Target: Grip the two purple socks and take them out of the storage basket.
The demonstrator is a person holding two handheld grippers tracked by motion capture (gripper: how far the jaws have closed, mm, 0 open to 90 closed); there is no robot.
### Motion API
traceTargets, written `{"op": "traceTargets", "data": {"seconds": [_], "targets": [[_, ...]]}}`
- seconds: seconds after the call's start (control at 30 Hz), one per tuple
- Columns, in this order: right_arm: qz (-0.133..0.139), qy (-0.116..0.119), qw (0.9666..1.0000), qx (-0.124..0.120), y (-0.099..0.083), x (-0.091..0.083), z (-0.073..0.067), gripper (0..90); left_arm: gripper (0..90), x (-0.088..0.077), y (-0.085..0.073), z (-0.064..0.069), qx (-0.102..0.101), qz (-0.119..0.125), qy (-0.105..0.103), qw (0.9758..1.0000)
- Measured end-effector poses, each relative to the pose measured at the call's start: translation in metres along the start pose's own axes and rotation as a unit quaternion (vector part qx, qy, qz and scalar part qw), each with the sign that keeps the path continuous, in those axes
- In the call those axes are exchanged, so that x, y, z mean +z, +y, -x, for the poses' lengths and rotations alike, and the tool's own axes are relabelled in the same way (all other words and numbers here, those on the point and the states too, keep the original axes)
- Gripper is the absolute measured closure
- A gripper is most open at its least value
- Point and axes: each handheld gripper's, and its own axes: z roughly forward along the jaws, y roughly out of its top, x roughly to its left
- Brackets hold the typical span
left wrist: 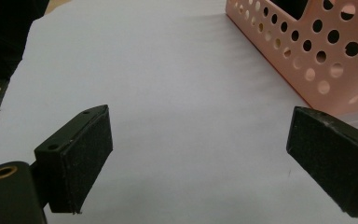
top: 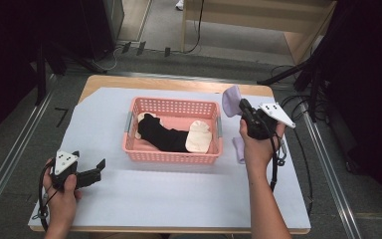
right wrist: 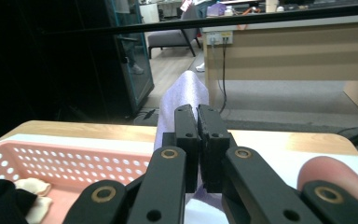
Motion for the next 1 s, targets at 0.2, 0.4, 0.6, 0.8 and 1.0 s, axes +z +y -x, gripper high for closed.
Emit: {"op": "traceTargets", "data": {"seconds": [0.2,0.4,0.6,0.8,1.0], "targets": [[-0.011,-0.017,0.9998,-0.003,-0.011,-0.006,0.016,88.3,7.7,0.000,0.000,0.000,0.000,0.000,0.000,1.0000],[-0.027,-0.032,0.9991,0.007,-0.028,-0.011,0.032,88.2,7.7,0.000,0.000,0.000,0.000,0.000,0.000,1.0000],[-0.048,-0.046,0.9977,0.012,-0.046,-0.014,0.045,88.2,7.7,0.000,0.000,0.000,0.000,0.000,0.002,1.0000],[-0.070,-0.053,0.9961,0.014,-0.065,-0.012,0.052,87.8,7.7,0.000,0.000,0.000,-0.001,0.001,0.002,1.0000],[-0.068,-0.058,0.9952,0.039,-0.065,-0.016,0.047,51.4,7.7,0.000,0.000,0.000,-0.001,0.000,0.001,1.0000]]}}
